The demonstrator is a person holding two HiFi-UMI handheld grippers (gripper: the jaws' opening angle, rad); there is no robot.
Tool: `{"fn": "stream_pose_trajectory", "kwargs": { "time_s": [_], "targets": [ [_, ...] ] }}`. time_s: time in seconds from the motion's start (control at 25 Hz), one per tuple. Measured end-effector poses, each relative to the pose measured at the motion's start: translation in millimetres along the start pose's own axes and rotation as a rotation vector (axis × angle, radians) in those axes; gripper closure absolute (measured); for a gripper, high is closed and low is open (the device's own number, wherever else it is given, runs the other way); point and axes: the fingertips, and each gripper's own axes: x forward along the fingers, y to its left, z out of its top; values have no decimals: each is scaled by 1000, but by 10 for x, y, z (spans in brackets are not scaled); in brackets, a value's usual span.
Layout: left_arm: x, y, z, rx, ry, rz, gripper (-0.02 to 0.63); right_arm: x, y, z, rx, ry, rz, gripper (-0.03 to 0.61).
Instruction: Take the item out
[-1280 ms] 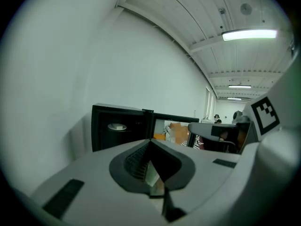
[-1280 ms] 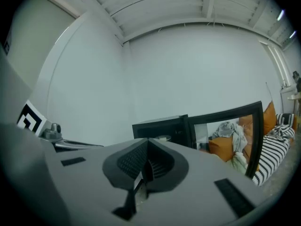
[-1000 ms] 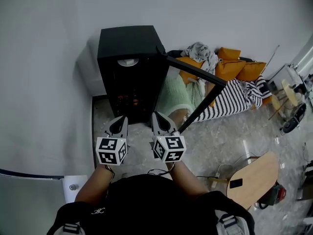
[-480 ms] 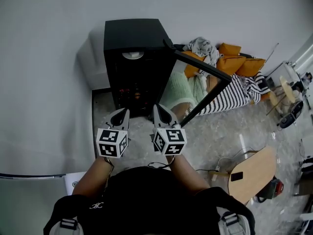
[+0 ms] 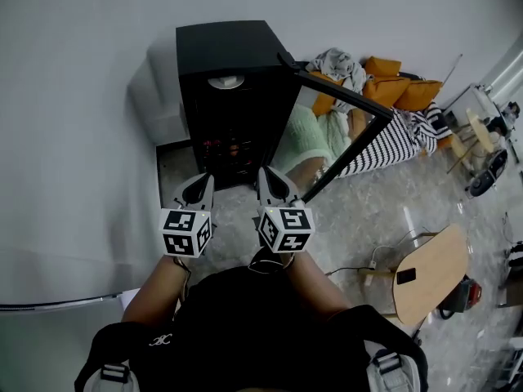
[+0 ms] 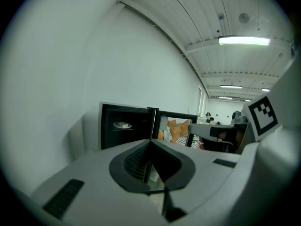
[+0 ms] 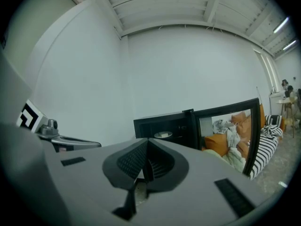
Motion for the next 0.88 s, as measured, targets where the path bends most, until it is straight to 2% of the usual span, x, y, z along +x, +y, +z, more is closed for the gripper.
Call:
{"fn": "stream_pose_trajectory", "kwargs": {
  "time_s": [0.36,0.88],
  "targets": [
    [169,190,-12,-11,-1,29,606,251,-27,-14,5,-5,17,571],
    [1028,530,323,9,-5,60,606,1136,-482,152,9,4,47,571]
  ]
}}
